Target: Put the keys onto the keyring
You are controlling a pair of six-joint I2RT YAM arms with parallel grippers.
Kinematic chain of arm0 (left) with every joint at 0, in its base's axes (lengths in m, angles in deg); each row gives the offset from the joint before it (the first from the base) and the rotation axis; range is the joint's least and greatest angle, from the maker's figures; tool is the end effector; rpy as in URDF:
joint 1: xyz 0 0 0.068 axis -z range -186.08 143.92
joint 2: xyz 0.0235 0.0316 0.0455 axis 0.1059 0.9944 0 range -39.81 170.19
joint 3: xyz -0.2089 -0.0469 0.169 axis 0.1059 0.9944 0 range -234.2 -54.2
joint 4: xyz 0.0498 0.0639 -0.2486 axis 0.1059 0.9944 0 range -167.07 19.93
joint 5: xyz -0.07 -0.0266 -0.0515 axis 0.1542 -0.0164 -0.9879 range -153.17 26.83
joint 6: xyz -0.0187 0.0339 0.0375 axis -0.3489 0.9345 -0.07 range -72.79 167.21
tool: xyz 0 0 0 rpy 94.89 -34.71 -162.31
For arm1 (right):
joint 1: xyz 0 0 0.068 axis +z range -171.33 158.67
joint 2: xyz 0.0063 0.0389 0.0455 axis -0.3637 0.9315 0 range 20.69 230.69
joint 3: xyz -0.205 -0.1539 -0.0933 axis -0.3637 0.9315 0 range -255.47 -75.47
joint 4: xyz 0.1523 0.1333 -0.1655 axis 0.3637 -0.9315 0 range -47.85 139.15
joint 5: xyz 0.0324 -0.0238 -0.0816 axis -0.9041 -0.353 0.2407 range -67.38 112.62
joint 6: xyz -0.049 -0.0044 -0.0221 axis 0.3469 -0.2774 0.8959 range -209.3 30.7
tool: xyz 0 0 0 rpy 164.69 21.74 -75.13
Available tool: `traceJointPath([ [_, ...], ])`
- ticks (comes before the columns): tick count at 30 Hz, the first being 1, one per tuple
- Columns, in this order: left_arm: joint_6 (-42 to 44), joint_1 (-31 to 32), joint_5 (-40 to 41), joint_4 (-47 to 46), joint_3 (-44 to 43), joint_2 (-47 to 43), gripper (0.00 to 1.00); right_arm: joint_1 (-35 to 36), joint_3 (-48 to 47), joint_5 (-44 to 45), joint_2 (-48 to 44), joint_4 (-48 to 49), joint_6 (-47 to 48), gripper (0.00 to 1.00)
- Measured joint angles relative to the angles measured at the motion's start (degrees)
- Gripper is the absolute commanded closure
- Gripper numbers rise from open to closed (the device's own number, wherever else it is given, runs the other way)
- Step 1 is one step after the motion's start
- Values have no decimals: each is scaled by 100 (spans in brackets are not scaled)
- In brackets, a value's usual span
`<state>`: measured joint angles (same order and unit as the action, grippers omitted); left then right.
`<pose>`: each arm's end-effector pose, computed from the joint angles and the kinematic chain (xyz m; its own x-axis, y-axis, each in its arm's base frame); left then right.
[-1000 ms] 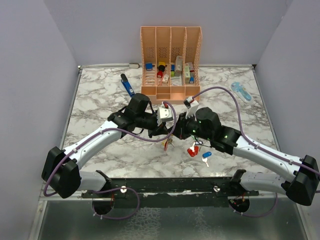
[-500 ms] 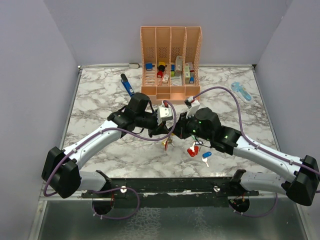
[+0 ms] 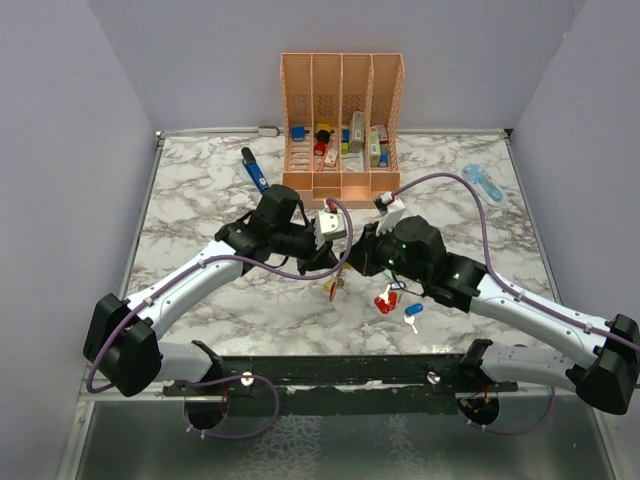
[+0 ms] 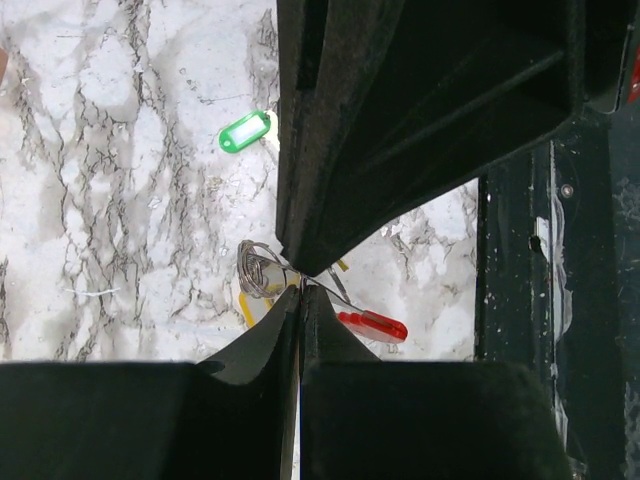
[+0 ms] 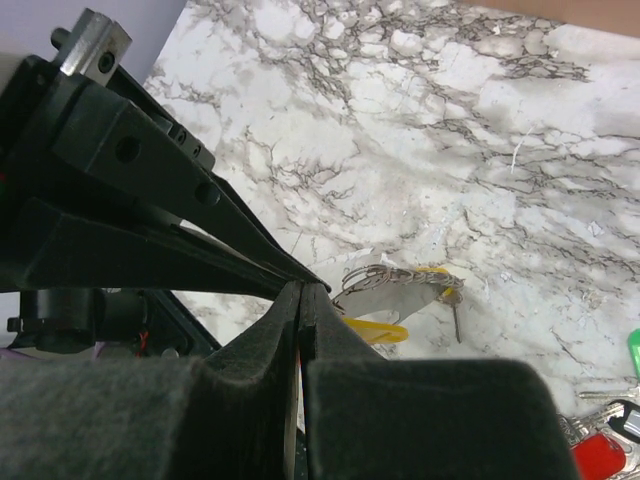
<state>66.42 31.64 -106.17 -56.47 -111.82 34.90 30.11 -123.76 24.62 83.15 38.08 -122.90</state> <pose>0.2078 -0.1913 0.2924 -0.1692 0.4349 -0.8845 0.9848 0.1114 -0.1336 0.1564 0.1942 0.2991 -0.6429 0.0808 -0.7617 -0.4873 0.7240 0.4881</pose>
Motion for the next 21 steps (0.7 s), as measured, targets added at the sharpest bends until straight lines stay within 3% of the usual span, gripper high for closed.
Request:
traceJointPath([
  [21,-269,31,-44,35,0,0,100,0,24,131,-59,7,0,99],
])
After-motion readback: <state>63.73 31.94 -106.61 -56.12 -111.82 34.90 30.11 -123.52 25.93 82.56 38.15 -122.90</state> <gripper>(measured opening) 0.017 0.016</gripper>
